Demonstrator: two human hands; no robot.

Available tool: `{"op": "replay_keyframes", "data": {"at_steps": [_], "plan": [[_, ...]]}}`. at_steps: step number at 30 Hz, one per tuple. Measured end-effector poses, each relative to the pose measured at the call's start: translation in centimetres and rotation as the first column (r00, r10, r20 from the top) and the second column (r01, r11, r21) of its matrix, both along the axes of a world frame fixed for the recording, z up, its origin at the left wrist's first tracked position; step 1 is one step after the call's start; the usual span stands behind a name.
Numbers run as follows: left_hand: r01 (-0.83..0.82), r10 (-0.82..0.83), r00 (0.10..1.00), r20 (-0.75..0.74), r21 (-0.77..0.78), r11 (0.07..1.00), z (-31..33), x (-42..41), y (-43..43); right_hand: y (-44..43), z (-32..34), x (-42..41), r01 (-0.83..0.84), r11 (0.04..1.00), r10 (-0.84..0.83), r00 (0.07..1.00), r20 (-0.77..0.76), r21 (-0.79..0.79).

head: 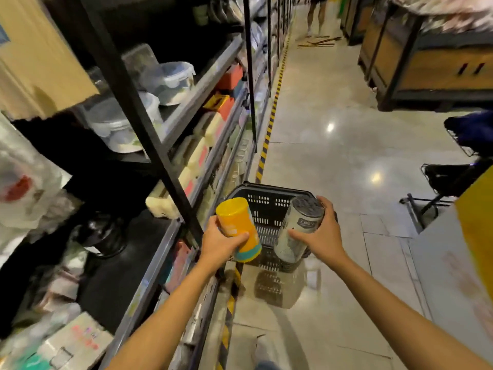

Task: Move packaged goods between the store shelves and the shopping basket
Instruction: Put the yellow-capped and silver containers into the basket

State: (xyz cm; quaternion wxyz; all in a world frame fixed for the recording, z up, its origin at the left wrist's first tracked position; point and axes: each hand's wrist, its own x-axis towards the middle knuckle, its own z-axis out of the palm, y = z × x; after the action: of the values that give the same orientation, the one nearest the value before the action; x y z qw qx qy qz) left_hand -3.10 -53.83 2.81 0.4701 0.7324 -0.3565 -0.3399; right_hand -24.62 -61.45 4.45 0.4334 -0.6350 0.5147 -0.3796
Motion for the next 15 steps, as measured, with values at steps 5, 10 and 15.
{"op": "replay_keyframes", "data": {"at_steps": [5,10,15], "plan": [[0.085,-0.085,0.996,0.015,0.036,0.996,-0.9,3.6,-7.6,-7.3,-1.2,1.9,0.042,0.999,-0.042,0.999,-0.032,0.003],[0.127,-0.125,0.992,-0.026,0.106,0.986,-2.4,5.7,-13.8,-13.1,-2.7,3.1,0.127,0.991,-0.126,0.991,-0.038,0.032],[0.099,-0.103,0.995,0.017,0.18,0.979,-4.9,6.2,-19.9,-19.6,-5.4,3.9,0.135,0.987,-0.129,0.989,-0.067,0.091]]}}
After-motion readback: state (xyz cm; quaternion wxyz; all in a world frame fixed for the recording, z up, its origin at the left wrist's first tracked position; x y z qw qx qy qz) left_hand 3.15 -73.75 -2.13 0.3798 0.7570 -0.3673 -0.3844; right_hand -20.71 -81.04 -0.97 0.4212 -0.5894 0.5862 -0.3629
